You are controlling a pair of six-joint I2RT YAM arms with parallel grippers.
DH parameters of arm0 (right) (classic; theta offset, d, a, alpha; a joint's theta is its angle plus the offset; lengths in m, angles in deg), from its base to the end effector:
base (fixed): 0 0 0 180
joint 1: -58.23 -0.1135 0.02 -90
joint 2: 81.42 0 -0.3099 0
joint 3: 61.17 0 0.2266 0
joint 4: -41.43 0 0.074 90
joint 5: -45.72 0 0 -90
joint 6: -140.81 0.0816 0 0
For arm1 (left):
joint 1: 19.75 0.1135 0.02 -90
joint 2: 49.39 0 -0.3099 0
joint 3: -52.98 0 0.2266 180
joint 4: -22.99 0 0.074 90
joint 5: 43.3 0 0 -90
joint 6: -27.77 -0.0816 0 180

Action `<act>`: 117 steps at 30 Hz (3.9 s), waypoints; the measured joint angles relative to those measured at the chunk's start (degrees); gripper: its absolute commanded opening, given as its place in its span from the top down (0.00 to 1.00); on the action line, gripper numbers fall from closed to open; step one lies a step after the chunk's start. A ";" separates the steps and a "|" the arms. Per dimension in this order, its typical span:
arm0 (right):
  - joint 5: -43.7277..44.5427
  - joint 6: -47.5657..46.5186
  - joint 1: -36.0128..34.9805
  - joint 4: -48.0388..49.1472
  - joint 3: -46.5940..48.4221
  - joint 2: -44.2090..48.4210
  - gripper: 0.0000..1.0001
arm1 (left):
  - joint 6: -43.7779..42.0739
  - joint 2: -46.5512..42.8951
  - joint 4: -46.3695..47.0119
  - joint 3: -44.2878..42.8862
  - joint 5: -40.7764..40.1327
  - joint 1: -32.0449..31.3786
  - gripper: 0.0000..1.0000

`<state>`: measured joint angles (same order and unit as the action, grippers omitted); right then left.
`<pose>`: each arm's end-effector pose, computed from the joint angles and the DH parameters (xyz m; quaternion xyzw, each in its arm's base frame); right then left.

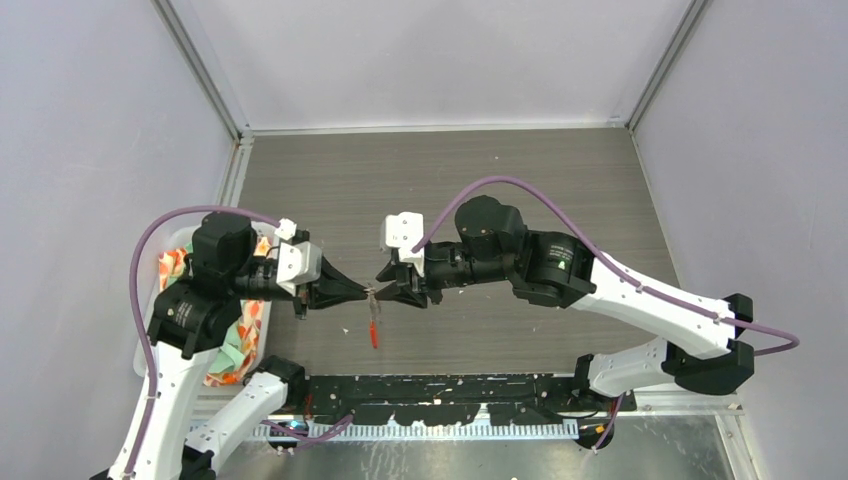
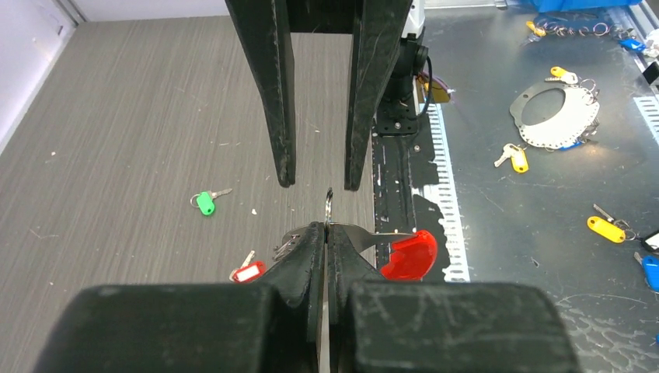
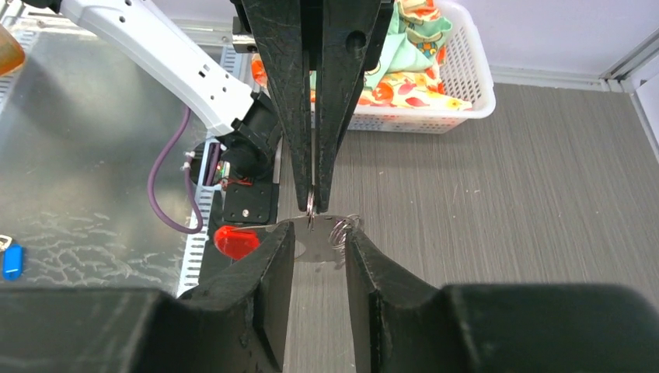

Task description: Put the keys on the keyring

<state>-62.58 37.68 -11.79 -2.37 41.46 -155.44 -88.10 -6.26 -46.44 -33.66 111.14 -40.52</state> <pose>0.0715 0.2717 0.4802 -0.5927 0.5226 0.3967 0.4671 0.0266 -0.0888 0.4336 0.5436 0.5466 -0.4315 0.4685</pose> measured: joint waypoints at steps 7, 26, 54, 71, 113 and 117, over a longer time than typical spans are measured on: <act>-0.13 -0.07 0.00 -0.57 0.79 -1.68 0.73 | 0.98 0.42 -0.35 -0.17 -0.24 0.00 1.00; -0.04 -0.22 0.00 -2.25 3.72 -4.48 0.99 | -0.50 1.79 -3.21 -1.57 -1.51 0.00 0.72; 5.11 17.84 0.02 49.33 -31.95 12.33 0.99 | 15.45 -0.87 3.96 -0.02 -3.82 0.00 0.70; 0.57 20.46 1.66 51.52 -31.89 9.57 0.99 | 22.43 -2.27 12.76 3.04 -0.13 0.00 0.92; 0.22 17.97 4.70 34.21 -24.92 14.69 0.33 | 1.51 -3.45 -0.26 1.18 -0.90 0.11 1.00; -0.15 13.33 4.79 23.67 -15.19 13.51 0.33 | -12.72 -2.51 -8.37 -2.05 -1.53 0.11 1.00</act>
<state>-62.73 51.01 -7.00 21.30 26.27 -141.93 -100.82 -8.77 -54.82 -35.72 109.61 -40.41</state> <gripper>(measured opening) 0.664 0.018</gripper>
